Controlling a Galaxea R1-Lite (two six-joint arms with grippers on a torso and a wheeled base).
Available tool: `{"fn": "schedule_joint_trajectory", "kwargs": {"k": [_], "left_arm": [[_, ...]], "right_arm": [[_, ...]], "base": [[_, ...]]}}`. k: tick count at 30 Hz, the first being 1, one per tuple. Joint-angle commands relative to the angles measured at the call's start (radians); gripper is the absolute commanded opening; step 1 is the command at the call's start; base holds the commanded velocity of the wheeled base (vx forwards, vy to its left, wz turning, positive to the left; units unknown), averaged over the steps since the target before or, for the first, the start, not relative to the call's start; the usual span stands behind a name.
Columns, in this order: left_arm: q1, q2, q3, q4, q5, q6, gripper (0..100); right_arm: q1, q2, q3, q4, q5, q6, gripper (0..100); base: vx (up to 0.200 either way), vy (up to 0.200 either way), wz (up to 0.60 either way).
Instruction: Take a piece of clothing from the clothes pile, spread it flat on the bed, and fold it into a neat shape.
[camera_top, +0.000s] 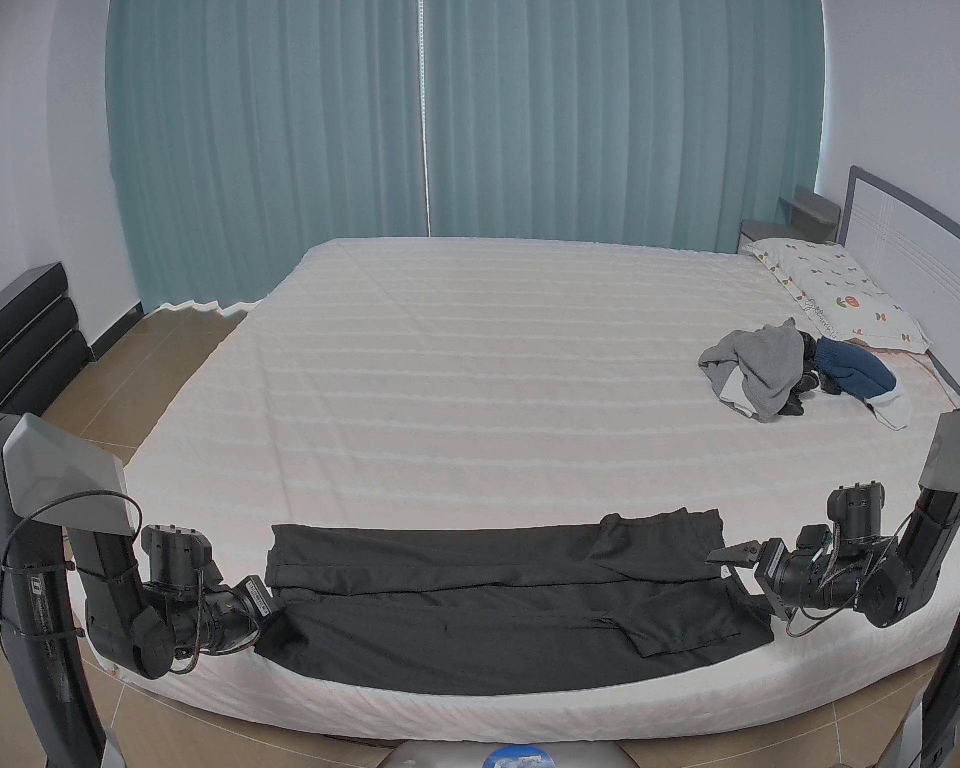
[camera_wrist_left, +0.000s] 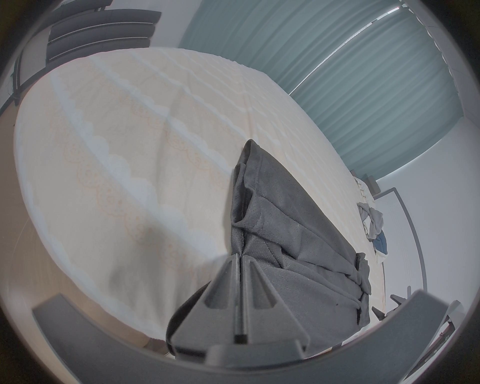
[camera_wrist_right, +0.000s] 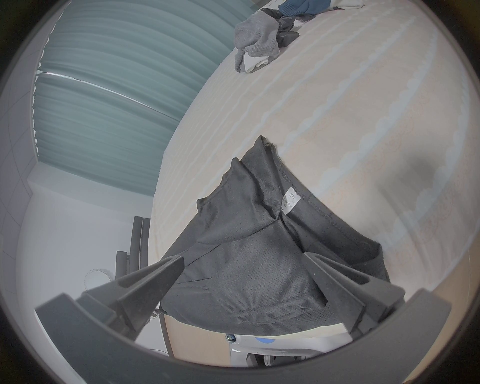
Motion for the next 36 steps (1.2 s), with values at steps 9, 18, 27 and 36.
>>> {"fn": "schedule_joint_trajectory", "kwargs": {"k": [9, 18, 27, 36], "left_arm": [[0.003, 0.021, -0.011, -0.009, 0.001, -0.004, 0], [0.003, 0.023, -0.012, -0.009, 0.001, -0.006, 0], [0.003, 0.023, -0.011, -0.009, 0.001, -0.002, 100], [0.034, -0.036, -0.011, 0.002, -0.001, -0.004, 100]], "right_arm": [[-0.04, 0.057, -0.029, -0.007, -0.01, -0.018, 100], [-0.052, 0.103, -0.045, -0.006, -0.014, -0.078, 100], [-0.069, 0.104, -0.045, -0.006, -0.011, -0.092, 100], [-0.089, 0.08, -0.038, -0.006, -0.01, -0.085, 100]], "base": [[0.0, 0.0, 0.0], [0.0, 0.0, 0.0], [0.0, 0.0, 0.0], [0.0, 0.0, 0.0]]}}
